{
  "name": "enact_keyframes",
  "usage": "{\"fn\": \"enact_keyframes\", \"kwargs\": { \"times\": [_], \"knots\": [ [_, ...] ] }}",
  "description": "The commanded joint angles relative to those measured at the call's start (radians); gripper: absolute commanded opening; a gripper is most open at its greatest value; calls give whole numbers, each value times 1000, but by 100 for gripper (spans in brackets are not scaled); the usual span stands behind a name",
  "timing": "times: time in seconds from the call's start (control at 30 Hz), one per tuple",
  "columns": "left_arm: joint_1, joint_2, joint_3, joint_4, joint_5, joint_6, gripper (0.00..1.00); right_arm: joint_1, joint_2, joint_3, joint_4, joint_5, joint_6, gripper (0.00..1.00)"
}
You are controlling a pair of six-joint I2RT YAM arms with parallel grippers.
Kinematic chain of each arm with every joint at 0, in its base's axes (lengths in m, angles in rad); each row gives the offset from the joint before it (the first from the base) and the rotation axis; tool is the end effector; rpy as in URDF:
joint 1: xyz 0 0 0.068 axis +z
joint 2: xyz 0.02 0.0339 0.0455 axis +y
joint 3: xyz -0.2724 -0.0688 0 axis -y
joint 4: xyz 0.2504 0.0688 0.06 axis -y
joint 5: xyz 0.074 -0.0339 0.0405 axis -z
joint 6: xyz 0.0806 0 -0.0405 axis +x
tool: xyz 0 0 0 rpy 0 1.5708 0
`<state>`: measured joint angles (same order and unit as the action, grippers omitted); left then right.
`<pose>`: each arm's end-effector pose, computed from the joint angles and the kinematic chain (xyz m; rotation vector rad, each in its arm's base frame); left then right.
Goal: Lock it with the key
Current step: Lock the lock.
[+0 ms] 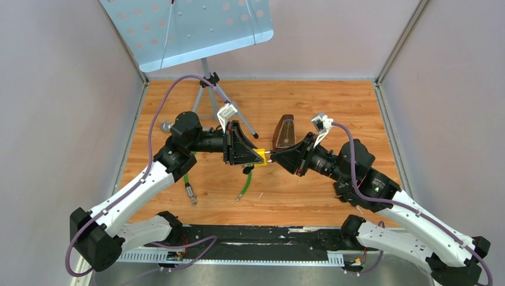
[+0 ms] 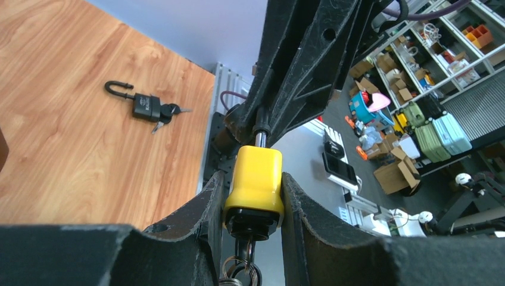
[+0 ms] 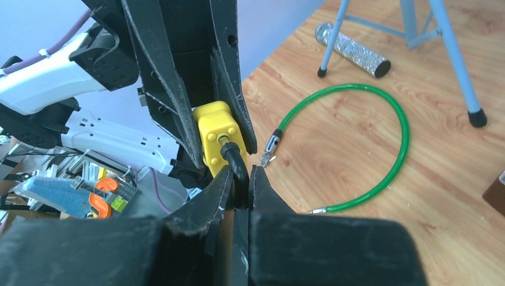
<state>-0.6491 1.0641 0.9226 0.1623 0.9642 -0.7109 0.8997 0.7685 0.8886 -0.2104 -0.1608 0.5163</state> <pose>0.1704 -0.2124 0.3783 0.8329 1.6820 -1.7364 0.1258 0.1791 0.3786 -0.4735 1.7434 1.1806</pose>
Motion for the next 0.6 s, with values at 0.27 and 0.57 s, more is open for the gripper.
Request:
{"fn": "enact_keyframes", "kwargs": {
  "times": [0.27, 0.57],
  "knots": [
    [-21, -54, 53, -44, 60, 133, 0, -15, -65, 15, -24, 23, -5, 55],
    [-21, -58, 56, -71, 68, 161, 0, -16, -31, 27, -34, -64, -27, 18]
  ]
}}
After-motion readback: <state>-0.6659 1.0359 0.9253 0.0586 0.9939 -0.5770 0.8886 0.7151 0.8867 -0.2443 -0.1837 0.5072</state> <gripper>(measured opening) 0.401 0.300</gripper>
